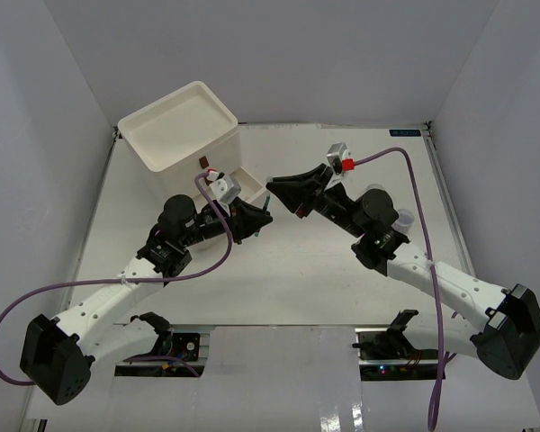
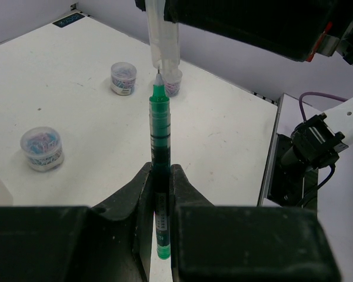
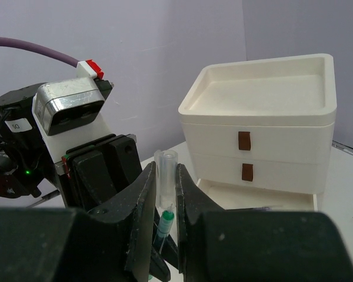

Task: Sort the stationery into containers
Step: Close the pen cap on the pen.

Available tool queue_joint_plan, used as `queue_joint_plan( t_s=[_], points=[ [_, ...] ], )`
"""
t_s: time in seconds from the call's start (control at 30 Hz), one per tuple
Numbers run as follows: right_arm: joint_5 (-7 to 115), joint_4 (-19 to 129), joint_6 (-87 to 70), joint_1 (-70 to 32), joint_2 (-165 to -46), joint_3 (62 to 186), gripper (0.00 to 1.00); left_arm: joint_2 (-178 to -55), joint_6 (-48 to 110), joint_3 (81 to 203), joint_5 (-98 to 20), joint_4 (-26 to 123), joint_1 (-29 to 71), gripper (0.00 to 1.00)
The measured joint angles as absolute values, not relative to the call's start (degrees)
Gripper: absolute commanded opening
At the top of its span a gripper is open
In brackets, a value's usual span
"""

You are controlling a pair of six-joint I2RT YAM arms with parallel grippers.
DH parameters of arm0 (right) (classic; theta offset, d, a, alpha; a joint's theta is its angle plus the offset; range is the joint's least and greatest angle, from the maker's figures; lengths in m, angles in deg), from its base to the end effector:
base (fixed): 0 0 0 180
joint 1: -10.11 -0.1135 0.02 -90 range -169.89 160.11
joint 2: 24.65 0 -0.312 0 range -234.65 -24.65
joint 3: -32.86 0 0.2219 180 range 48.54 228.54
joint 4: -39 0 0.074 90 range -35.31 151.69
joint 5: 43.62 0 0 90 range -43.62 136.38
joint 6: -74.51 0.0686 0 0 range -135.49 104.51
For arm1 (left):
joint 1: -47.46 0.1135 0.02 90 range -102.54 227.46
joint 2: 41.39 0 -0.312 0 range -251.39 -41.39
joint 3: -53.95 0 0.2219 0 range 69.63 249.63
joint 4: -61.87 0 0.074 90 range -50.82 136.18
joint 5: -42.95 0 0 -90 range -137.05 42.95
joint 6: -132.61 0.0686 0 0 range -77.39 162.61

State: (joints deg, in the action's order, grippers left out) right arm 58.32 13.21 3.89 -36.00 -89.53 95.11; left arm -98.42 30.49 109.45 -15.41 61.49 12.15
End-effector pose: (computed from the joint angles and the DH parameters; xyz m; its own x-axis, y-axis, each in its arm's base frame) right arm 0.1554 0.1821 0.4413 -0.0205 0.4470 -0.8943 -0.8800 0.4165 0.2283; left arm 0.1460 -0.1475 0.3649 -0.2197 -0.0634 -0.9735 0.8937 0.3870 -0.2269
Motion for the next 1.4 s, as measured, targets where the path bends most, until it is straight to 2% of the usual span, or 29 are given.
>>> queue_joint_plan(
  t_s=[0.77,1.4],
  points=[
    [58.37,12.32,5.24,-36.11,-90.21,94.35,0.11,-98.09,29.90,108.79,-15.50,62.98,12.15,0.09],
    [58.78,4.73,8.59,-37.33,-91.52,90.63,0.13,-95.80,26.88,104.00,-15.47,68.97,12.15,0.10]
  ],
)
